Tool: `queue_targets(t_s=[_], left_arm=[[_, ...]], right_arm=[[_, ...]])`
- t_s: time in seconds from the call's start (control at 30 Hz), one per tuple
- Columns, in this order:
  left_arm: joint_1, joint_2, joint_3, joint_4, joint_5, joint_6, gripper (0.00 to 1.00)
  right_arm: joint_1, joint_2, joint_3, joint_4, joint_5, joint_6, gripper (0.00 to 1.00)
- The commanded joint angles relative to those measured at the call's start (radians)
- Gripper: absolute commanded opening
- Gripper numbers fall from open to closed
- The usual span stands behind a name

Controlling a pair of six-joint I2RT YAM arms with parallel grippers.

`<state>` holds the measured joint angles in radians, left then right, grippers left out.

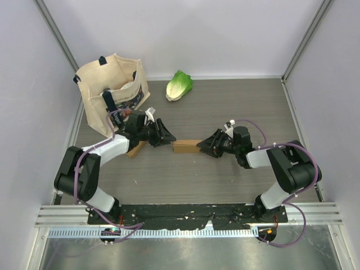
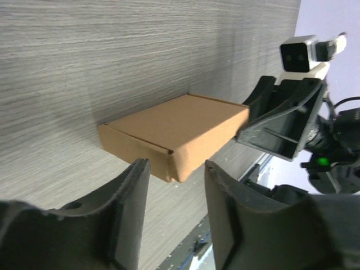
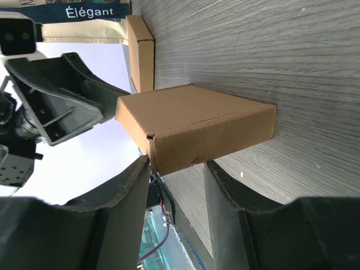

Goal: Fold the paper box

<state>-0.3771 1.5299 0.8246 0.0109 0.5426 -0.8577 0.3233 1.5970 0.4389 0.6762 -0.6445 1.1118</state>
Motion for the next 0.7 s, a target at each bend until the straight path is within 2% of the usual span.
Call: queue_targets(t_s=[0.0, 0.1, 0.13, 0.23, 0.4, 0.47, 0.5, 0.57, 0.6, 0.63, 0.67], left_arm=[[0.0, 0.039, -0.08, 0.116, 0.008, -0.009, 0.44], [-0.009, 0.061, -0.149, 0.161, -0.001, 0.0, 0.36], [-0.009, 0.074, -0.163, 0.164, 0.002, 0.003, 0.3], [-0.011, 0.047, -0.205, 0.115, -0.059, 0.052, 0.19], [-0.011, -0.016, -0.191, -0.008, -0.141, 0.137, 0.15], [-0.017, -0.051, -0.191, -0.063, -0.162, 0.152, 0.15], [-0.02, -0.069, -0.196, -0.074, -0.165, 0.155, 0.17], [-0.032, -0.162, -0.205, -0.118, -0.168, 0.155, 0.29], [-0.036, -0.2, -0.205, -0.138, -0.164, 0.155, 0.35], [-0.036, -0.25, -0.202, -0.158, -0.162, 0.154, 0.47], [-0.037, -0.336, -0.2, -0.192, -0.164, 0.148, 0.52]], right_arm=[[-0.006, 0.027, -0.029, -0.141, 0.074, -0.064, 0.47], [-0.006, 0.032, -0.031, -0.147, 0.083, -0.073, 0.47], [-0.006, 0.031, -0.031, -0.151, 0.085, -0.078, 0.47], [-0.006, 0.021, -0.037, -0.176, 0.1, -0.093, 0.47], [-0.006, -0.017, -0.031, -0.257, 0.132, -0.19, 0.47], [-0.004, -0.063, -0.022, -0.36, 0.16, -0.237, 0.48], [-0.004, -0.092, -0.016, -0.404, 0.17, -0.289, 0.49], [0.002, -0.214, 0.001, -0.55, 0.201, -0.337, 0.53], [0.008, -0.265, 0.012, -0.605, 0.221, -0.383, 0.56], [0.02, -0.314, 0.023, -0.718, 0.239, -0.404, 0.63], [0.023, -0.412, 0.043, -0.76, 0.252, -0.423, 0.66]])
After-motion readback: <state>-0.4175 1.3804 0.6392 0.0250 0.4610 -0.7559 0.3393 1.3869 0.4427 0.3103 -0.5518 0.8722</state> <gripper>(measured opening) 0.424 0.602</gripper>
